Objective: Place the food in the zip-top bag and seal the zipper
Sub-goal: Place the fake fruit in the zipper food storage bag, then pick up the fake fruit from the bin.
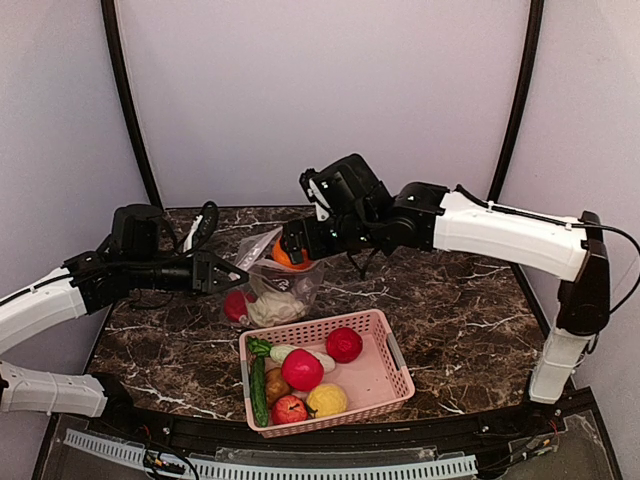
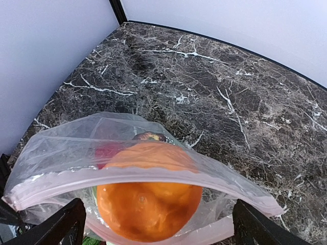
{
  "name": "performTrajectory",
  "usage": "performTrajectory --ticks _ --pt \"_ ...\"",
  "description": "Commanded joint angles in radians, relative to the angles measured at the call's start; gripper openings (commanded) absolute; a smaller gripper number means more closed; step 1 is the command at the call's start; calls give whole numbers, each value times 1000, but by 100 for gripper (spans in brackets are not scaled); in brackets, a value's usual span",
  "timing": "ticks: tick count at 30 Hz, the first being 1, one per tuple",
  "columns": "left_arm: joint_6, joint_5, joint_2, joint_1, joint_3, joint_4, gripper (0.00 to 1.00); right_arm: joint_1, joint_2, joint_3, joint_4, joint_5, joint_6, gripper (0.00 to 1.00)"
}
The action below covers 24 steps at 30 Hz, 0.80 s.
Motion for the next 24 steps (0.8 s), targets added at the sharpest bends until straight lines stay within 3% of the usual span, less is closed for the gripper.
performTrajectory --ticks 1,16,24 --pt "-8 2 -27 4 19 7 1 -7 -101 -36 26 -35 9 98" --pt "-34 1 -37 3 24 39 1 88 -445 -414 108 -153 69 96" --pt "-26 6 -30 4 22 32 1 213 -487 -650 185 -184 243 93"
